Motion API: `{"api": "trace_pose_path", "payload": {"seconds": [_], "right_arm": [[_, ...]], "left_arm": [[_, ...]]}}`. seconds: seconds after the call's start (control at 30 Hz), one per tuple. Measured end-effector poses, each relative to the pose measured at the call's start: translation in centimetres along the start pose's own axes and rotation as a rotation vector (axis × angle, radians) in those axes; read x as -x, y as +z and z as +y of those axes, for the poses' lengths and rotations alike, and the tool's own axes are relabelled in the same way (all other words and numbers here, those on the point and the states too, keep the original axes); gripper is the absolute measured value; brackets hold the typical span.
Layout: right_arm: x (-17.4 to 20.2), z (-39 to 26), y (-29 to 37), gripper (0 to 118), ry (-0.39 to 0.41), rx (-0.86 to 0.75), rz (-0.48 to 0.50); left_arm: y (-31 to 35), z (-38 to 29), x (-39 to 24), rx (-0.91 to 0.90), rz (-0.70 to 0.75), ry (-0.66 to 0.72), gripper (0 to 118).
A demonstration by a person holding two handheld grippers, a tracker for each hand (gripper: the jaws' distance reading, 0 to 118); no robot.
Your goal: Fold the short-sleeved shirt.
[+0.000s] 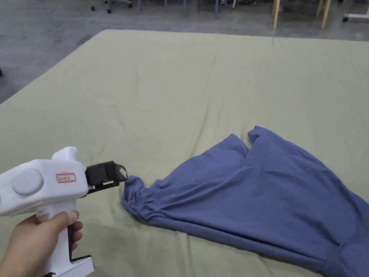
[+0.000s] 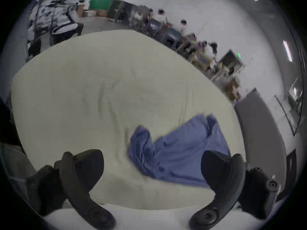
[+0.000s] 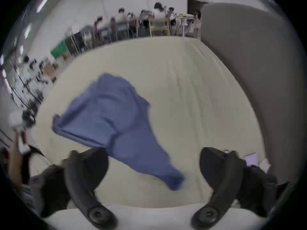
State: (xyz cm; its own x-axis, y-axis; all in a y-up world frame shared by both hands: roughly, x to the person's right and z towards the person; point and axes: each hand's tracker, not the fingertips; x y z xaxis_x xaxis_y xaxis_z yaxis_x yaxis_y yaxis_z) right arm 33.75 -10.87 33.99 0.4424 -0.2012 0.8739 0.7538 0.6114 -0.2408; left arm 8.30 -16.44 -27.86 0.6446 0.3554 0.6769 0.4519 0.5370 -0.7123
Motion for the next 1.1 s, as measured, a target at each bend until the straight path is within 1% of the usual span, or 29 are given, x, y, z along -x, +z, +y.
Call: {"api": "trace_pose_path", "payload": {"seconds": [0.03, 0.07, 0.1, 0.13, 0.17, 0.2, 0.23, 0.27, 0.3, 0.33, 0.37, 0.4, 0.43, 0.47, 0.5, 0.57, 0.6, 0.63, 0.67, 0.7, 0.73, 0.8, 0.87, 0.93, 0.97, 1.03, 1.07, 1.1], "right_arm": [[1.0, -0.2, -0.4, 2, -0.008, -0.019, 0.034], [2.4, -0.5, -1.4, 2, 0.009, -0.021, 0.048], [3.8, -1.1, -2.2, 2, 0.036, -0.021, 0.044], [4.2, -1.5, -3.2, 2, 0.076, -0.008, 0.057], [5.0, -1.9, -4.2, 2, 0.109, 0.018, 0.092], [5.8, -2.1, -5.0, 2, 0.114, 0.045, 0.136], [6.1, -2.4, -5.6, 2, 0.103, 0.060, 0.167], [6.9, -2.3, -5.6, 2, 0.113, 0.059, 0.193], [7.3, -2.5, -5.9, 2, 0.125, 0.072, 0.203], [7.5, -2.6, -6.2, 2, 0.132, 0.083, 0.207], [7.5, -2.7, -6.5, 2, 0.139, 0.094, 0.206], [7.8, -2.6, -6.6, 2, 0.147, 0.100, 0.200], [7.7, -2.6, -6.7, 2, 0.151, 0.106, 0.199], [7.5, -2.7, -6.8, 2, 0.156, 0.112, 0.196], [7.2, -2.8, -6.9, 2, 0.157, 0.118, 0.191], [6.7, -2.5, -7.2, 2, 0.152, 0.136, 0.180], [6.3, -2.5, -7.4, 2, 0.147, 0.142, 0.180], [6.0, -2.4, -7.6, 2, 0.142, 0.149, 0.180], [5.7, -2.0, -7.9, 2, 0.137, 0.159, 0.176], [5.4, -1.7, -8.3, 2, 0.135, 0.163, 0.163], [5.1, -1.2, -8.7, 2, 0.138, 0.166, 0.143], [4.7, 0.8, -9.9, 2, 0.165, 0.162, 0.112], [4.3, 3.2, -11.7, 2, 0.179, 0.152, 0.107], [3.8, 6.3, -14.1, 2, 0.194, 0.138, 0.101], [3.6, 8.0, -15.8, 17, 0.199, 0.136, 0.096], [3.6, 10.8, -19.2, 96, 0.251, 0.169, 0.084], [3.6, 12.0, -21.2, 112, 0.270, 0.207, 0.046], [3.8, 12.7, -23.4, 112, 0.292, 0.253, -0.001]], "left_arm": [[-0.3, -0.8, -0.8, -0.007, 0.020, -0.060, 2], [0.4, -1.9, -2.5, -0.004, 0.083, -0.156, 0], [-0.5, -2.9, -3.2, 0.022, 0.185, -0.231, 0], [-1.3, -3.4, -3.6, 0.045, 0.203, -0.249, 0], [-2.0, -2.9, -3.7, 0.089, 0.162, -0.219, 0], [-2.9, -1.5, -2.7, 0.107, 0.122, -0.188, 0], [-3.4, -0.5, -2.0, 0.027, 0.111, -0.141, 0], [-4.4, 0.7, -1.3, -0.006, 0.108, -0.103, 0], [-5.9, 2.0, -0.7, -0.008, 0.147, -0.085, 14], [-6.4, 2.2, -1.7, -0.038, 0.215, -0.114, 64], [-8.1, 2.8, -1.7, -0.001, 0.233, -0.114, 118], [-9.3, 2.2, -2.0, 0.022, 0.192, -0.166, 118], [-10.6, 2.7, -2.5, 0.032, 0.219, -0.154, 118], [-12.1, 3.4, -2.4, 0.091, 0.230, -0.155, 118], [-13.6, 3.2, -2.6, 0.156, 0.260, -0.185, 118], [-15.8, 2.1, -3.1, 0.206, 0.316, -0.226, 118], [-16.5, 2.1, -2.3, 0.225, 0.318, -0.237, 111], [-16.6, 1.6, -2.4, 0.217, 0.306, -0.226, 86], [-15.9, 1.1, -2.7, 0.183, 0.296, -0.214, 55], [-14.6, 0.7, -3.2, 0.090, 0.333, -0.215, 0], [-13.8, 1.1, -2.4, 0.045, 0.318, -0.218, 0], [-11.7, 1.0, -2.1, 0.025, 0.158, -0.130, 0], [-10.6, 0.9, -1.7, -0.023, 0.124, -0.047, 0], [-10.0, 0.7, -1.6, -0.033, 0.102, -0.046, 0], [-9.8, 0.4, -1.7, -0.060, 0.098, -0.041, 0], [-9.1, -0.5, -2.0, -0.093, 0.083, -0.047, 0], [-9.0, -0.7, -2.0, -0.088, 0.077, -0.025, 0], [-8.9, -0.8, -2.0, -0.082, 0.065, 0.015, 0]]}}
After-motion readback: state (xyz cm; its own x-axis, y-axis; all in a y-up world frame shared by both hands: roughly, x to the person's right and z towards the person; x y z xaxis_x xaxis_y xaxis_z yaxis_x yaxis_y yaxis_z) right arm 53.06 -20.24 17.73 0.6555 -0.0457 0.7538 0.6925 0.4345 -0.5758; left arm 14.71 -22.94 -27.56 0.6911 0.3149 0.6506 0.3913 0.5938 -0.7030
